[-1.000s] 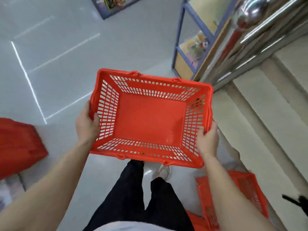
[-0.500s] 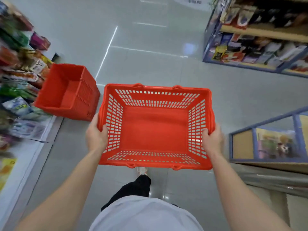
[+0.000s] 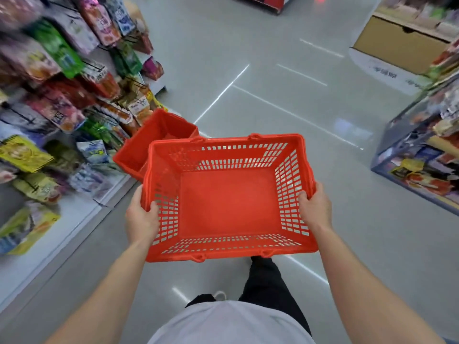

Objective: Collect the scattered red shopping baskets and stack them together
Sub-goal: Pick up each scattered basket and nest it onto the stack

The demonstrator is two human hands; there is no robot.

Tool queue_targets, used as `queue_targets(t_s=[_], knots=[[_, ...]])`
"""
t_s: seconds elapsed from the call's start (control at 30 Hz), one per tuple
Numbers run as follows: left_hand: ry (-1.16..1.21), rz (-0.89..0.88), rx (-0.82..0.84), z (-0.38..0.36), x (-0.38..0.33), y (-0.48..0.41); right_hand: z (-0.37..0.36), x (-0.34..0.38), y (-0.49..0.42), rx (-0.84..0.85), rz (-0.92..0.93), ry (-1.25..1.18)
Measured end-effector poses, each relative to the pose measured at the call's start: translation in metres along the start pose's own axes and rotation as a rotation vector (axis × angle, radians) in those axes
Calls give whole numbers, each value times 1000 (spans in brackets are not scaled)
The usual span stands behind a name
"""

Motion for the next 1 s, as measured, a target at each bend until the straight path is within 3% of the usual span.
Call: queue_targets(t_s=[0.3, 0.43, 0.7, 1.0], knots=[[60, 338, -211, -18, -8, -85, -140, 127, -183, 314, 188, 82], [89, 402, -346, -16, -19, -109, -204, 197, -240, 459, 339, 149], [178, 636, -496, -25, 13, -181, -364, 290, -300, 690, 438, 189], [188, 820, -582, -39, 80, -311, -571, 333, -341, 778, 484, 285]])
Point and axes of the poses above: each hand's wrist, its own y-axis away from the middle knuckle, its own z-axis out of the back of the hand, x = y × z, the point moved 7 cm from there along -y, towards the middle knuckle, and after that the axes turned 14 degrees about -y, right-handed, at the moved point
